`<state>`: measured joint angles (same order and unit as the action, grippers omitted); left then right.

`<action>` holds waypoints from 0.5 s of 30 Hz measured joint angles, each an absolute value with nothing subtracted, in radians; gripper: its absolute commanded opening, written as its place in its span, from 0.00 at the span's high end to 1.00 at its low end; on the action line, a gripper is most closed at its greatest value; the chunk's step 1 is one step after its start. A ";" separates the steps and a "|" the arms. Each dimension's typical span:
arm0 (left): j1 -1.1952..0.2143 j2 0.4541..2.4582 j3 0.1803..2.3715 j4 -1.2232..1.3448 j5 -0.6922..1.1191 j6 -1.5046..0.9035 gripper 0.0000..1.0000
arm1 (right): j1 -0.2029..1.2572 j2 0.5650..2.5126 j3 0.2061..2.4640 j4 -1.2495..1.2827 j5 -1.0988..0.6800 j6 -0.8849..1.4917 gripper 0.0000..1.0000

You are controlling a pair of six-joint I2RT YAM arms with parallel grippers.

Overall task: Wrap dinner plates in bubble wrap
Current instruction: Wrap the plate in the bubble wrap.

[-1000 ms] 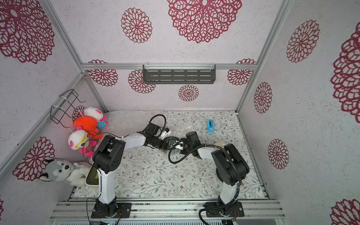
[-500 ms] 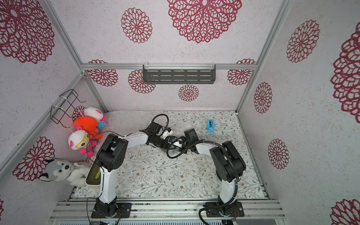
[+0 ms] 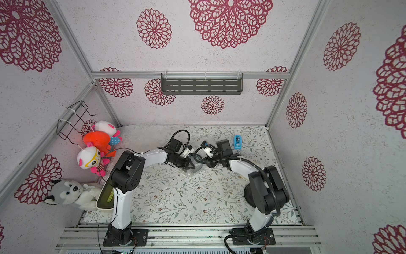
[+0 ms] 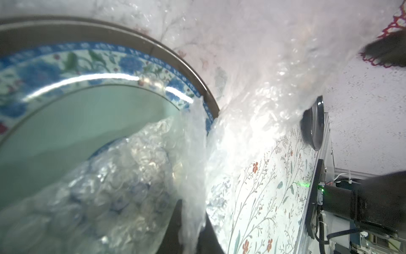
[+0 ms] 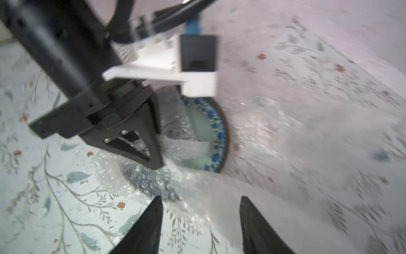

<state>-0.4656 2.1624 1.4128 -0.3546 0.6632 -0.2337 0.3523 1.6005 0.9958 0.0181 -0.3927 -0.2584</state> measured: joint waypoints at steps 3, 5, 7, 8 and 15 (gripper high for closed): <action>-0.461 2.164 1.412 -0.354 0.664 -0.252 0.89 | 0.231 1.464 0.916 0.009 -0.345 -0.074 0.19; -0.461 2.170 1.412 -0.353 0.665 -0.263 0.89 | 0.163 1.415 0.862 -0.015 -0.293 0.021 0.24; -0.461 2.175 1.413 -0.352 0.672 -0.271 0.88 | 0.139 1.423 0.833 -0.051 -0.289 0.089 0.36; -0.460 2.176 1.413 -0.353 0.673 -0.274 0.88 | 0.141 1.443 0.830 -0.065 -0.313 0.115 0.41; -0.459 2.188 1.434 -0.366 0.684 -0.283 0.86 | 0.251 1.752 1.018 -0.043 -0.485 0.265 0.71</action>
<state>-0.4591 2.1883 1.4338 -0.3660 0.6842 -0.2829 0.2508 1.7523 1.0176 -0.0425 -0.4847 0.2646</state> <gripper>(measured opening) 0.134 0.343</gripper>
